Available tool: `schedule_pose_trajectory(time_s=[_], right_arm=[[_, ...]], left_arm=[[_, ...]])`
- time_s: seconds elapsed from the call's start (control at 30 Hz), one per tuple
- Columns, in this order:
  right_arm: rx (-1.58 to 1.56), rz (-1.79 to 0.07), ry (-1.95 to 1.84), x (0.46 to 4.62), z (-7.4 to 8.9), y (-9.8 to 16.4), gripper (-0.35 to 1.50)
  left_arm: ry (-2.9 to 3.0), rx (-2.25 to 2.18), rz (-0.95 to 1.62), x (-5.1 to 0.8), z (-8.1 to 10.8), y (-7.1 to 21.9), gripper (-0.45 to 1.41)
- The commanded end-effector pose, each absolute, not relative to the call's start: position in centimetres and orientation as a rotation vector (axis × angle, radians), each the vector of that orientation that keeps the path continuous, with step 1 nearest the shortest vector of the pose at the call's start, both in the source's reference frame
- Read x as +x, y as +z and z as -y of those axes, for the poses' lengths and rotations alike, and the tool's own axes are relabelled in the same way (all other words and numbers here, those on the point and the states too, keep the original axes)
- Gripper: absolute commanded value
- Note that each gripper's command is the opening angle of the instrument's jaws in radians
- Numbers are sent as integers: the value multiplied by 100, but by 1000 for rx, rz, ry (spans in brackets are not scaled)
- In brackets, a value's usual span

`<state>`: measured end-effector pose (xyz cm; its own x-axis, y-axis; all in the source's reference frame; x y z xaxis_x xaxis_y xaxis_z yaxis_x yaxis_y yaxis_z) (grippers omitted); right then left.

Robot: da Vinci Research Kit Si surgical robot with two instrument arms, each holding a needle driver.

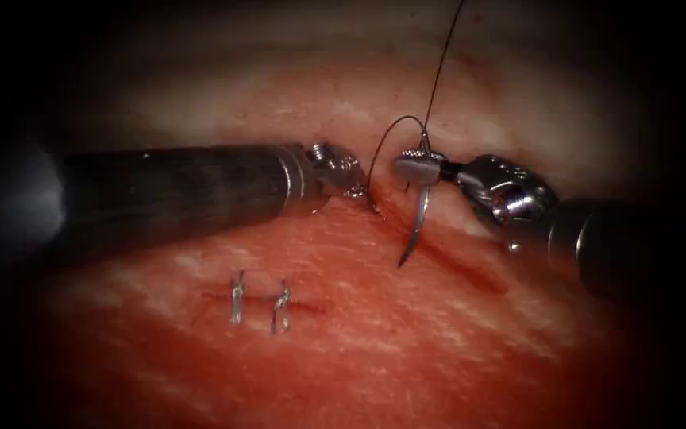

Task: Wound Closure

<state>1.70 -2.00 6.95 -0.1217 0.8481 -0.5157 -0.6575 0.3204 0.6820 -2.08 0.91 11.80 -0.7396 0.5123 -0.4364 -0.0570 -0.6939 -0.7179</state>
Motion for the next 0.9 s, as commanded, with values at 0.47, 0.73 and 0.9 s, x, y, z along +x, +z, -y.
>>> schedule_pose_trajectory(time_s=[0.47, 0.73, 0.9], right_arm=[[205, -1097, 1254, 176, 198, 701, -35], [186, -1107, 1229, 175, 194, 704, -35], [168, -1145, 1238, 177, 187, 712, -35]], left_arm=[[2341, -604, 1368, -225, -81, 1186, 22], [2346, -570, 1491, -223, -78, 1180, 74], [2339, -564, 1527, -214, -88, 1170, 71]])
